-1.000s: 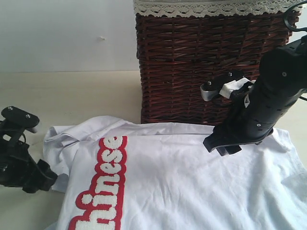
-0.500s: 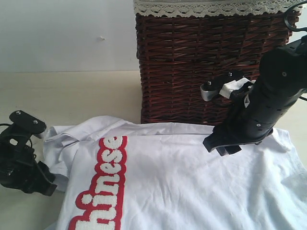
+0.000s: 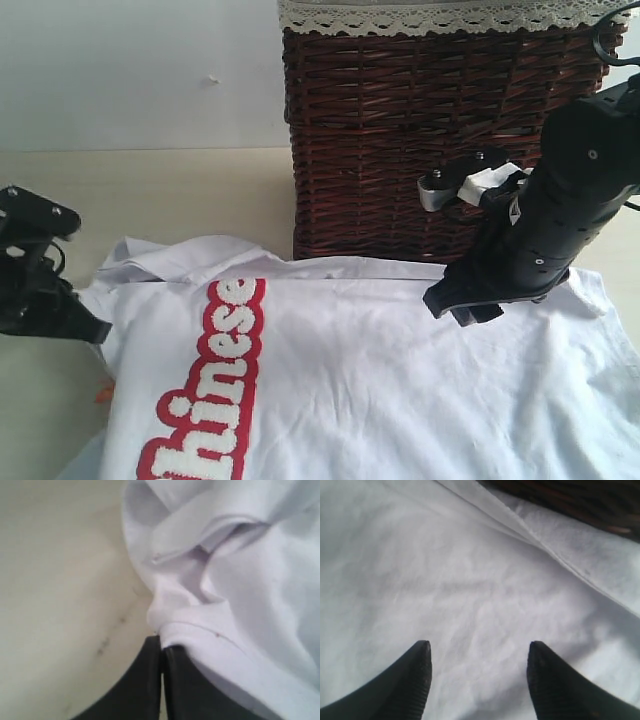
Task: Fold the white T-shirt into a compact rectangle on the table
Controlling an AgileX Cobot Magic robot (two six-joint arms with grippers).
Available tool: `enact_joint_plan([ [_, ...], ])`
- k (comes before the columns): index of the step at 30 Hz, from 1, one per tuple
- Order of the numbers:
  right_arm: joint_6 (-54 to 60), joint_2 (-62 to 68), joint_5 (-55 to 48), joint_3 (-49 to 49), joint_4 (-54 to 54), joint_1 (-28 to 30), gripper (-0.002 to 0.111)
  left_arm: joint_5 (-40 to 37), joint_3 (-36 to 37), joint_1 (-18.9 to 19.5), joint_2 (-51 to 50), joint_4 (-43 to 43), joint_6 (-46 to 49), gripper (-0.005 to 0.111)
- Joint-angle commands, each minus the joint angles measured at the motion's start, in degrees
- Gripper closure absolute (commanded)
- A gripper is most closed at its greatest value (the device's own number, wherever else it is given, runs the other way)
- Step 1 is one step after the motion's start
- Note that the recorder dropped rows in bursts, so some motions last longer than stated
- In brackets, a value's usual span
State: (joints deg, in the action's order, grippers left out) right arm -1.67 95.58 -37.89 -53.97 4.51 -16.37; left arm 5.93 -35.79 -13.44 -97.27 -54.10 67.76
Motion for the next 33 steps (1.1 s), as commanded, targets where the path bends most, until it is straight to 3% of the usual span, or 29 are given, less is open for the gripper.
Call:
enact_joint_plan([
  [1,0.1,-0.3,-0.3,-0.1,-0.1,0.1,0.053,2.8,-4.0,2.4,2.9,-0.2,6.0,0.107],
  [5,0.1,-0.3,-1.3,-0.1,-0.1,0.1,0.053,8.1,-5.8,4.1,4.6,-0.9,7.4,0.106],
  [8,0.1,-0.3,-1.6,-0.1,-0.1,0.1,0.053,10.1,-5.8,5.6,6.2,-1.7,7.6,0.091],
  [10,0.1,-0.3,-1.7,-0.1,-0.1,0.1,0.053,9.5,-5.8,6.6,7.3,-2.1,8.5,0.069],
  [13,0.9,-0.3,-2.1,-0.1,-0.6,0.1,0.053,6.4,-5.8,7.2,8.5,-3.7,8.5,0.023],
  [14,2.8,-0.3,-2.3,-0.1,-1.9,0.1,0.053,5.7,-5.8,7.2,9.0,-4.9,8.5,0.013],
  [16,8.3,-0.3,-3.5,-0.1,-6.3,0.1,0.053,0.2,-5.5,7.2,10.4,-9.2,9.5,0.006],
  [19,16.3,-0.3,-5.7,-0.1,-13.3,0.1,0.053,-9.8,-2.2,7.3,12.6,-8.2,14.4,0.01],
  [23,19.7,0.4,-7.4,-0.1,-15.0,0.1,0.053,-20.3,4.2,7.3,16.7,9.7,14.5,0.028],
  [29,19.7,0.6,-7.4,-0.1,-16.2,0.1,0.053,-16.9,12.5,8.9,23.3,33.3,-2.3,0.073],
  [31,19.7,0.6,-7.7,-0.1,-16.7,0.1,0.053,-15.1,13.0,9.6,24.3,34.7,-8.8,0.076],
  [33,19.7,0.6,-7.9,-0.1,-16.7,0.1,0.053,-15.3,13.0,10.1,24.4,34.7,-10.3,0.07],
])
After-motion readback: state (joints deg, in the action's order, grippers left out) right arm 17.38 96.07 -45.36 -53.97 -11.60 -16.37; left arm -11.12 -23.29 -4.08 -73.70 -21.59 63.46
